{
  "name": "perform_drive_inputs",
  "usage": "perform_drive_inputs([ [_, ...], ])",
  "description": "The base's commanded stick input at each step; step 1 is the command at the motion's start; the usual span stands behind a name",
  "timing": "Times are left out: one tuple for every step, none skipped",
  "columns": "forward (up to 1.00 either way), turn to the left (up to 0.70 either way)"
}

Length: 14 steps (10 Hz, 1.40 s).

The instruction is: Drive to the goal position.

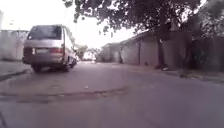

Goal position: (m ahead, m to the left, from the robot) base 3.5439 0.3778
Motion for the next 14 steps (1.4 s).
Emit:
perform_drive_inputs([
  [1.00,0.08],
  [1.00,0.18],
  [1.00,0.30],
  [1.00,0.40],
  [1.00,0.29],
  [1.00,0.17],
  [1.00,0.06],
  [1.00,0.00],
  [1.00,0.00],
  [1.00,0.00],
  [1.00,0.00],
  [1.00,0.00],
  [1.00,0.00],
  [1.00,0.00],
])
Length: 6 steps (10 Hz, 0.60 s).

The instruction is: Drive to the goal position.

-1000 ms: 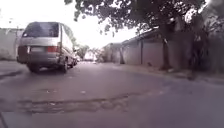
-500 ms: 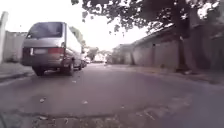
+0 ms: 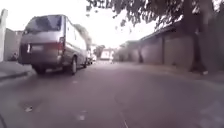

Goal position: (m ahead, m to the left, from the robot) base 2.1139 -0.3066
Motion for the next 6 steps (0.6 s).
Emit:
perform_drive_inputs([
  [1.00,0.00],
  [1.00,0.04],
  [1.00,0.18],
  [1.00,0.33],
  [1.00,0.33],
  [1.00,0.19],
])
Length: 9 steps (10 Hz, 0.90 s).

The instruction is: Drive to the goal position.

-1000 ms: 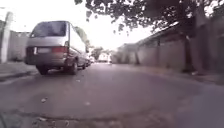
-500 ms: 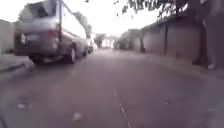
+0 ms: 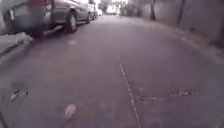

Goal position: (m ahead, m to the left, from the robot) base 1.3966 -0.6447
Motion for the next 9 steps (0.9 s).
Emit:
perform_drive_inputs([
  [1.00,0.04],
  [1.00,0.00],
  [1.00,0.00],
  [1.00,0.00],
  [1.00,0.00],
  [1.00,0.00],
  [1.00,0.00],
  [1.00,0.00],
  [1.00,0.00],
])
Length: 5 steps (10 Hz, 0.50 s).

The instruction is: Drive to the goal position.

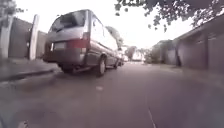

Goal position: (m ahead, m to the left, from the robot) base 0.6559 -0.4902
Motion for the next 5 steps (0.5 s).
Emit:
perform_drive_inputs([
  [1.00,0.00],
  [1.00,0.00],
  [1.00,0.00],
  [1.00,0.00],
  [1.00,-0.12],
])
